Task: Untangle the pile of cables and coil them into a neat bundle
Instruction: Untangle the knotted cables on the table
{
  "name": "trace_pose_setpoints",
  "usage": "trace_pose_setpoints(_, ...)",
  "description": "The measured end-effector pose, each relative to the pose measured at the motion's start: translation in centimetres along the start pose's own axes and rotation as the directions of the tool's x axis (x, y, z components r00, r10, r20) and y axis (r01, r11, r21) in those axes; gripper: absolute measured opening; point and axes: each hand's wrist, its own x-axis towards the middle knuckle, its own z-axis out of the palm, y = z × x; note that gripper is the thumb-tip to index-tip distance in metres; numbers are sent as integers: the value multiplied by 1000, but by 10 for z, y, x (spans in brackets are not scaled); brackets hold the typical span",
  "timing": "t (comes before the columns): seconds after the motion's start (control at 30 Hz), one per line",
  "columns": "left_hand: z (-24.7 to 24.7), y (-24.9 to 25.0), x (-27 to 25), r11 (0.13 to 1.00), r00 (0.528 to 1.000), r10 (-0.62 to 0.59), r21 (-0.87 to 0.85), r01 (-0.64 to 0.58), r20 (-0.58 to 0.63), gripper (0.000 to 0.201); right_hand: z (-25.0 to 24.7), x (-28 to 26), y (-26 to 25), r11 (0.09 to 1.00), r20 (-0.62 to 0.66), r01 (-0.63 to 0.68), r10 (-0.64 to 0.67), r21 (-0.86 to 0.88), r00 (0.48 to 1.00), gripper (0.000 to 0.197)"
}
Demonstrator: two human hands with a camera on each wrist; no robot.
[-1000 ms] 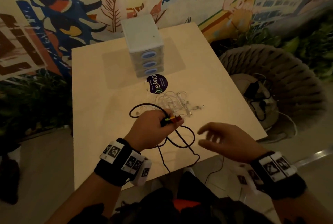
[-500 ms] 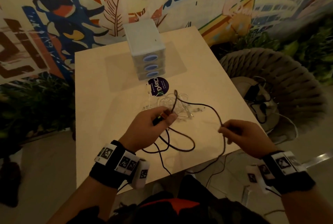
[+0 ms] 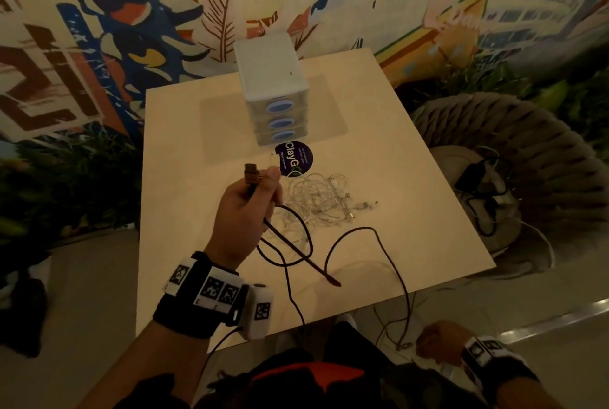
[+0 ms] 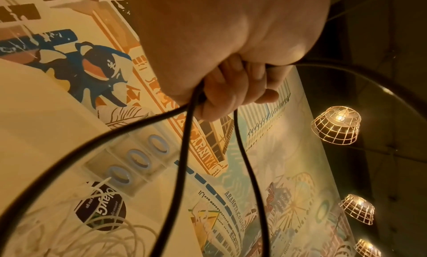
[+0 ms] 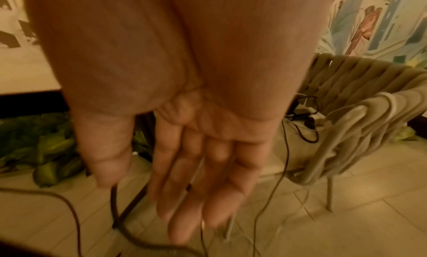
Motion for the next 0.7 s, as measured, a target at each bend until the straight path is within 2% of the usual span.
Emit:
trace_pose_setpoints(0.07, 3, 3, -1, 1000, 999, -19, 7, 19, 40, 45, -24, -4, -8, 998, -73, -4, 0, -59, 997, 35)
trace_pose_setpoints(0.13, 5, 3, -2, 999, 997, -20, 46, 16, 72, 48, -63, -23, -25, 997, -291, 52, -67, -60, 954, 25)
trace_pose_setpoints(0.2, 11, 3, -3, 993, 996, -32, 119, 21, 87, 46, -103, -58, -55, 960, -508, 279, -232, 16, 830, 18)
trace_pose_setpoints(0.23, 14, 3, -4, 988, 994, -44, 153, 28, 98, 46, -121, -78, -75, 903, -565, 429, -335, 38, 754, 23)
trace_pose_setpoints(0.3, 21, 3, -5, 975, 991, -62, 219, 34, 121, 48, -150, -115, -119, 755, -560, 656, -539, 9, 629, 44)
trace_pose_setpoints(0.33, 25, 3, -5, 967, 990, -68, 251, 35, 124, 49, -159, -127, -141, 711, -500, 703, -620, -33, 604, 50)
trace_pose_setpoints(0.37, 28, 2, -5, 963, 989, -75, 267, 39, 127, 49, -163, -135, -160, 682, -418, 726, -687, -88, 595, 50)
trace_pose_setpoints(0.43, 33, 1, -3, 969, 988, -98, 239, 67, 119, 48, -163, -135, -189, 660, -261, 729, -747, -181, 612, 33)
trace_pose_setpoints(0.5, 32, -1, 1, 981, 991, -123, 157, 112, 59, 45, -164, -131, -197, 670, -199, 737, -737, -94, 645, 32)
trace_pose_setpoints(0.53, 30, -3, 4, 985, 992, -123, 122, 121, 3, 43, -165, -130, -194, 673, -234, 740, -720, -4, 654, 36)
trace_pose_setpoints(0.6, 27, -6, 10, 985, 987, -101, 130, 117, -124, 41, -172, -128, -177, 630, -425, 763, -657, 143, 622, 40)
trace_pose_setpoints(0.63, 26, -8, 12, 982, 982, -89, 149, 114, -168, 41, -175, -126, -165, 609, -524, 769, -598, 195, 607, 39)
trace_pose_setpoints(0.7, 27, -11, 14, 983, 972, -73, 149, 108, -222, 41, -181, -121, -141, 578, -646, 762, -470, 291, 602, 36)
